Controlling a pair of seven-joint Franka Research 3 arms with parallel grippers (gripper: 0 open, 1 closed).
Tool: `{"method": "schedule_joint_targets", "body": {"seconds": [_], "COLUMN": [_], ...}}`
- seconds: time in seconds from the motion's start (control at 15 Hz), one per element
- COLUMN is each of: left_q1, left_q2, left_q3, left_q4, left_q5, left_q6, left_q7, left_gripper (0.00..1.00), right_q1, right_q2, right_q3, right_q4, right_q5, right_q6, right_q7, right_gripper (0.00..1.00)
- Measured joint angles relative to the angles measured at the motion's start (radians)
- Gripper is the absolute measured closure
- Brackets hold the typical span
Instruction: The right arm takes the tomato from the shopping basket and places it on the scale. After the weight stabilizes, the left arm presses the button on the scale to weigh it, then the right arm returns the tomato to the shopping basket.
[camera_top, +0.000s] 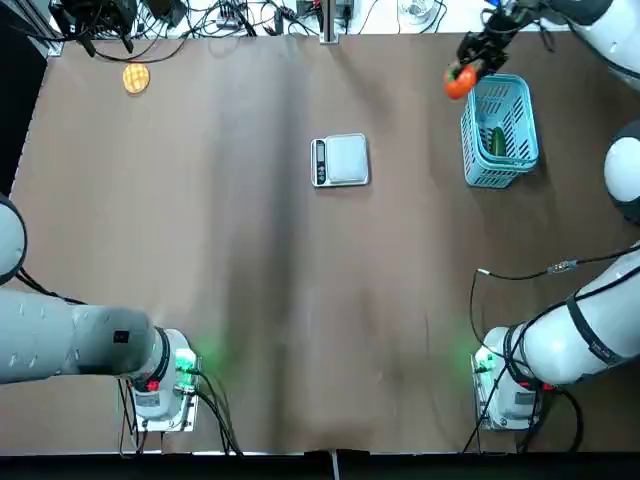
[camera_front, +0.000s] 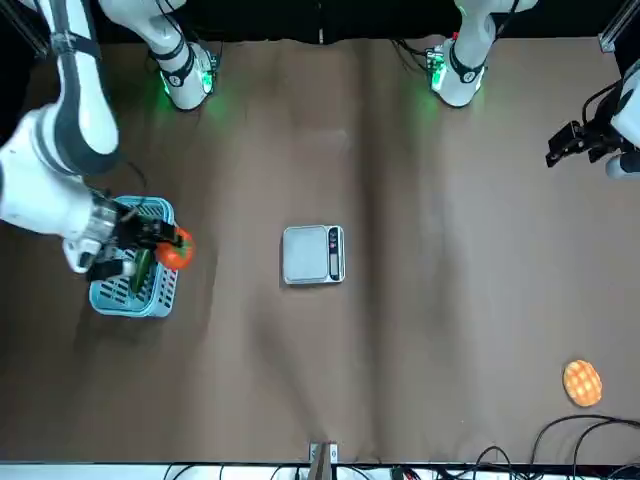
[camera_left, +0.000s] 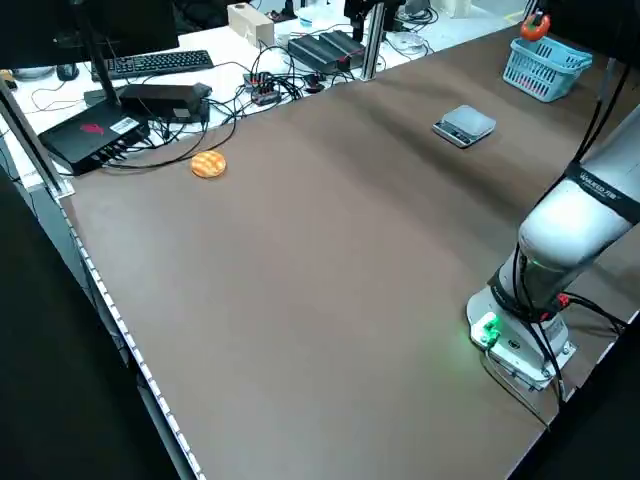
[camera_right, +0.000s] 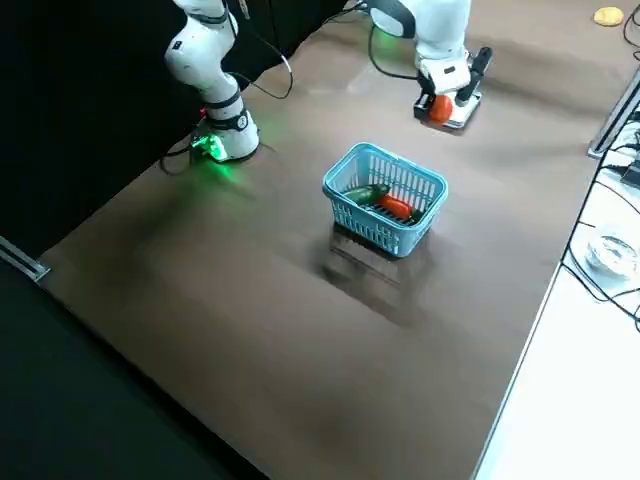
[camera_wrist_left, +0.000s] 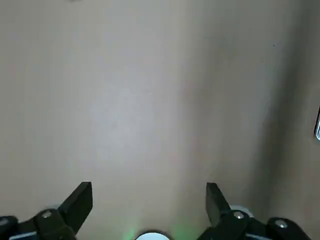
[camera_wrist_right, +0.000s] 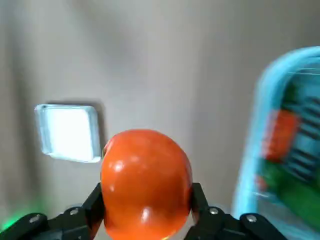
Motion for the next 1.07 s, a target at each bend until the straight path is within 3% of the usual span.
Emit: {"method": "schedule_joint_targets", "body": {"seconds": [0.13, 0.53, 0.73, 1.07], "left_q1": [0.000, 0.001, 0.001, 0.000], "left_q2": [0.000, 0.000, 0.000, 0.000], "left_q3": [0.000, 0.000, -0.011, -0.034], "left_q4": [0.001, -0.004, -0.005, -0.010], "left_q5": [0.000, 0.000, 0.001, 0.012], "left_q6": [-0.010, -0.029, -0.025, -0.012], "left_q7": [0.000, 0.003, 0.006, 0.017], "left_gripper": [0.00, 0.00, 0.00, 0.00], "right_q1": [-0.006, -0.010, -0.020, -0.020], "right_q2": [-0.010, -0.002, 0.028, 0.109], "right_q3": [-0.036, -0.081, -0.106, -0.106], "right_q4": [-0.007, -0.026, -0.043, -0.065], "right_q5": [-0.044, -0.303, -0.333, -0.335], "right_q6": [-0.001, 0.065, 0.095, 0.132], "right_q7": [0.002, 0.027, 0.028, 0.028], "right_gripper": [0.29, 0.29, 0.29, 0.29]}}
